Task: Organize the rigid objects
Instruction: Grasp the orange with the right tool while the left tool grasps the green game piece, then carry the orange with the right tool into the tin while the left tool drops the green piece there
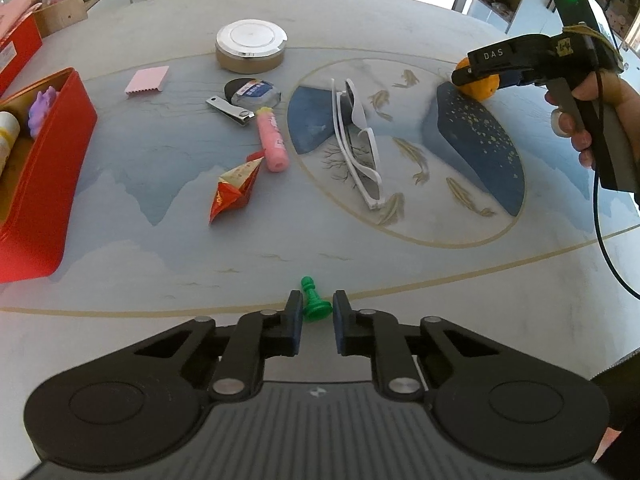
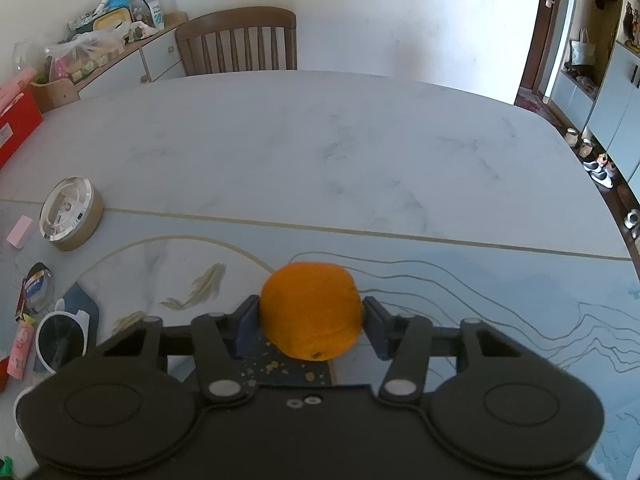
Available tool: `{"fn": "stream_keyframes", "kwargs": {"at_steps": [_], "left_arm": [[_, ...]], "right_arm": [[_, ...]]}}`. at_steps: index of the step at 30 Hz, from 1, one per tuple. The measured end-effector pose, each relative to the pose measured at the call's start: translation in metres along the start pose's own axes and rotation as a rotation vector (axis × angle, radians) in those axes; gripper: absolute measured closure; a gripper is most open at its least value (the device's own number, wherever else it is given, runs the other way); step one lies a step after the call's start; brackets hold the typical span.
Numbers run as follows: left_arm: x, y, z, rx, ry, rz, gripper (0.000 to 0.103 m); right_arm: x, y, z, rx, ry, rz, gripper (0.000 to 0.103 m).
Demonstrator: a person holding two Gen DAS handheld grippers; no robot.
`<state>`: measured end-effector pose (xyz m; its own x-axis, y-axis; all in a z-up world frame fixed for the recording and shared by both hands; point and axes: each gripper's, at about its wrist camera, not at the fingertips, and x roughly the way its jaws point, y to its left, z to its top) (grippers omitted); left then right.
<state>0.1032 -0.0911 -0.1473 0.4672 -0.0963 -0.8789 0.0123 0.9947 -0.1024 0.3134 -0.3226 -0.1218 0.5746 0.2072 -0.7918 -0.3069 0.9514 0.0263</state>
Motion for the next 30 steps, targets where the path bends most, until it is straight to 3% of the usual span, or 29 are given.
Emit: {"fn": "stream_keyframes", "kwargs": {"at_steps": [10,16,30], "left_arm": [[-0.001,0.015,0.003,-0.071,-0.007,0.000,0.088],[-0.007,0.030,0.009,-0.128,-0.038,-0.003,0.088],[-0.052,0.060,0.037,-0.179,-0.183,0.000,0.088]], "right_arm": [[-0.013,0.004,-0.009,0.006,0.011,0.010,0.050],[-0.041,0.013,-0.017,-0.015,0.004,0.062,0.050],[-0.107,0.067,-0.005,-0.090,-0.077,0.166,0.050]]}}
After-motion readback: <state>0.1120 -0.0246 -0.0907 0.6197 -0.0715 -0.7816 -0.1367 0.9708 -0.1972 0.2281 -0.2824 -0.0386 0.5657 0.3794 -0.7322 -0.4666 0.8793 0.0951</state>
